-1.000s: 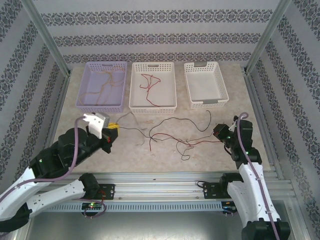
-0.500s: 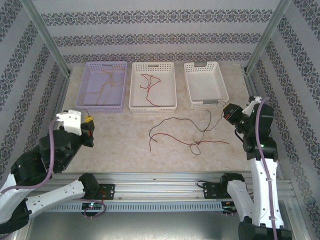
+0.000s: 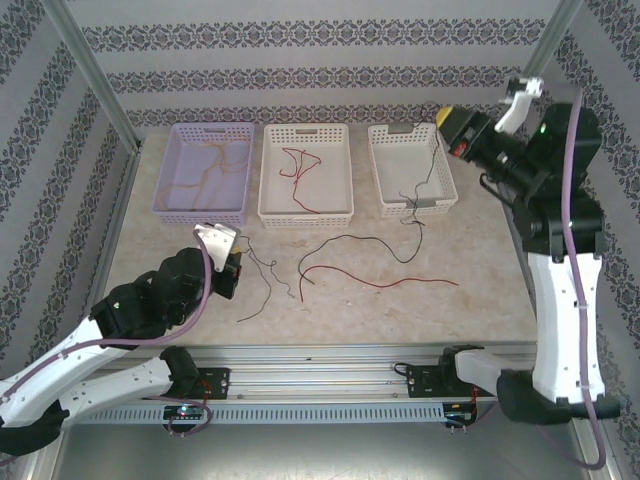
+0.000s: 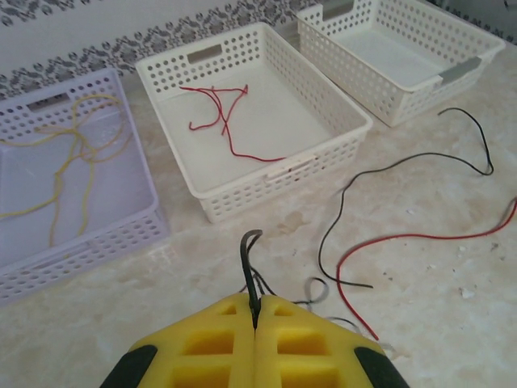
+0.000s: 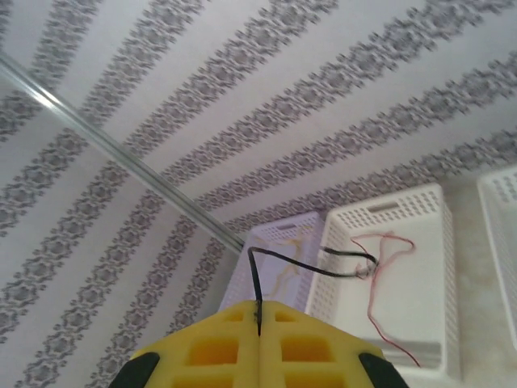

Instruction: Untangle the cables

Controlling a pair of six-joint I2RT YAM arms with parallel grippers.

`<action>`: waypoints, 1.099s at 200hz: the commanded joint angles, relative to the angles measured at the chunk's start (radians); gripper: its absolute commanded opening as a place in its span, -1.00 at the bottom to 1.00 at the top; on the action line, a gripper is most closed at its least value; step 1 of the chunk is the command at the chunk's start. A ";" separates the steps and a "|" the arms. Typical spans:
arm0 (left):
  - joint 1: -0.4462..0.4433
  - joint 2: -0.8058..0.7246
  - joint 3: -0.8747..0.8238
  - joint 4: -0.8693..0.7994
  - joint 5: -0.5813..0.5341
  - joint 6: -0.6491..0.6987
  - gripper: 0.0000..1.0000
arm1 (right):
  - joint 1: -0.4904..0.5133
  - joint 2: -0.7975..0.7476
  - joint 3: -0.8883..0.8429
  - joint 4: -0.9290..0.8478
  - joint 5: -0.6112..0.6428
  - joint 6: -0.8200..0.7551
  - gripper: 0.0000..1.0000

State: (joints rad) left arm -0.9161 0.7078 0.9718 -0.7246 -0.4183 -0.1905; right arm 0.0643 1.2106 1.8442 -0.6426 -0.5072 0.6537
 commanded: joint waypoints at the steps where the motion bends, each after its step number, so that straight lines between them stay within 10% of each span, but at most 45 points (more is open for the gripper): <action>1: 0.006 -0.015 -0.013 0.064 0.041 0.021 -1.00 | 0.012 0.107 0.162 -0.101 -0.028 -0.054 -1.00; 49: 0.008 0.008 -0.022 0.057 0.069 0.017 -1.00 | 0.011 0.375 0.488 -0.195 -0.009 -0.126 -1.00; 146: 0.013 0.039 -0.043 0.042 0.076 0.026 -1.00 | -0.058 0.655 0.607 -0.096 0.019 -0.146 -1.00; 220: 0.020 0.070 -0.045 0.044 0.079 0.038 -1.00 | -0.056 0.686 0.329 0.014 0.144 -0.249 -1.00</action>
State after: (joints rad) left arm -0.9077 0.7757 0.9352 -0.7013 -0.3435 -0.1753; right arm 0.0109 1.9221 2.3165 -0.7219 -0.4488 0.4629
